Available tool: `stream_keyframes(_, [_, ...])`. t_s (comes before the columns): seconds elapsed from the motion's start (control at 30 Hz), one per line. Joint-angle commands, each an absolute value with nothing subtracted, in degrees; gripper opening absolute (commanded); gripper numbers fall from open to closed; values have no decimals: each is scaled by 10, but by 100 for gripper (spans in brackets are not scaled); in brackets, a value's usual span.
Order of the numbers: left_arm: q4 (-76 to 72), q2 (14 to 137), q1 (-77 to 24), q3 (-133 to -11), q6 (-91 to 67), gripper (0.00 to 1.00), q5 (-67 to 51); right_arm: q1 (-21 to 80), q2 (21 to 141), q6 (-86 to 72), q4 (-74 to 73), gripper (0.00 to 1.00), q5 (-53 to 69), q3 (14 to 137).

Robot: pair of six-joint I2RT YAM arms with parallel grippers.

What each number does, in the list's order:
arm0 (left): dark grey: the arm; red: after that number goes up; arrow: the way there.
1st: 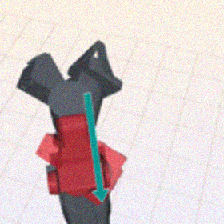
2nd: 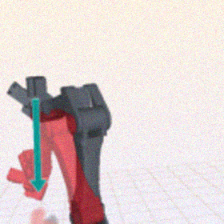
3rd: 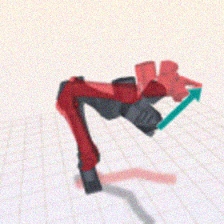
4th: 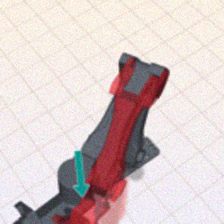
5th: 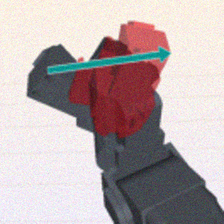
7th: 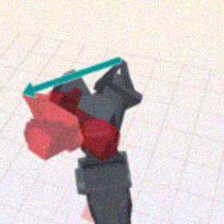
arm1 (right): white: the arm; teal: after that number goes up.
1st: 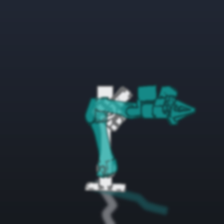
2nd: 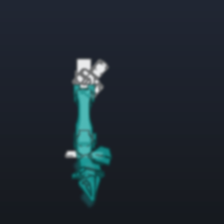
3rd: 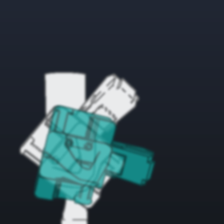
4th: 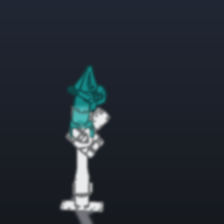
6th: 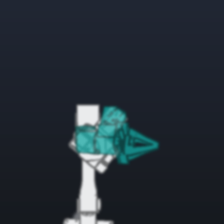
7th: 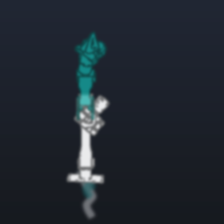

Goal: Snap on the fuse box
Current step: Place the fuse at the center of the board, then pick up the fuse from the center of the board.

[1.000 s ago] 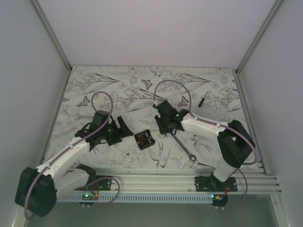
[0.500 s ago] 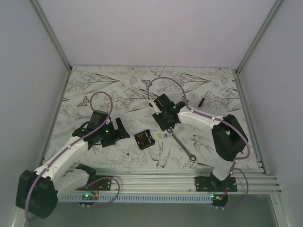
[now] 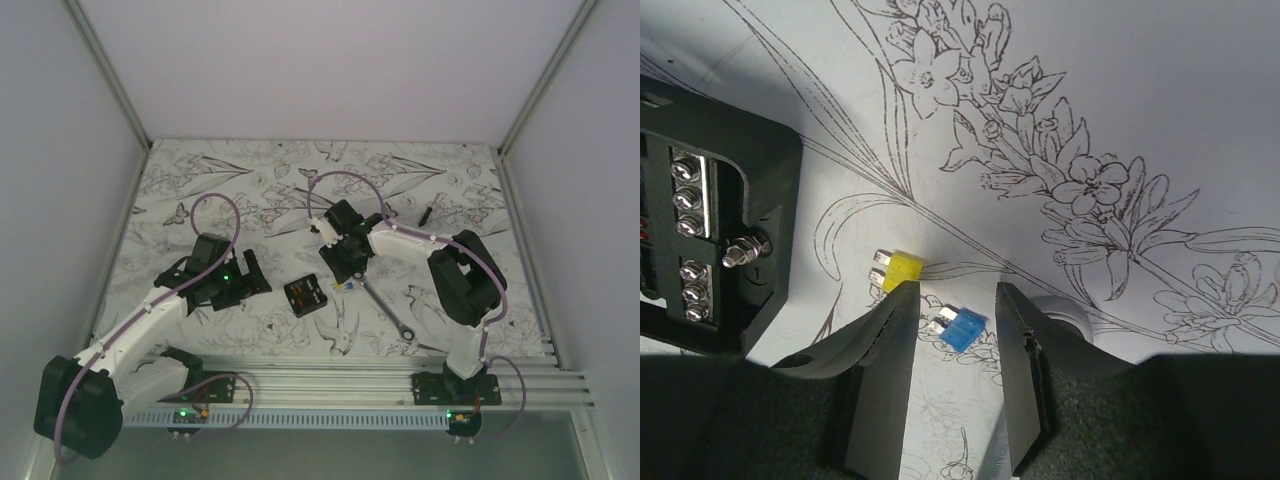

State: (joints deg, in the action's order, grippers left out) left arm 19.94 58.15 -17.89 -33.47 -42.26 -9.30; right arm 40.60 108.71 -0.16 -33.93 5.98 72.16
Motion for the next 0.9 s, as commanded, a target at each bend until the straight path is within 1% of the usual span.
stream_keyframes(0.0, [220, 587, -174, -337, -410, 100, -89, 401, 1088, 1, -339, 43, 86, 725])
stream_keyframes(0.53, [218, 582, -175, -335, -412, 100, -97, 404, 1005, -55, -296, 45, 96, 614])
stream_keyframes(0.87, [216, 584, -174, -335, -414, 100, -98, 465, 994, -128, -282, 44, -69, 607])
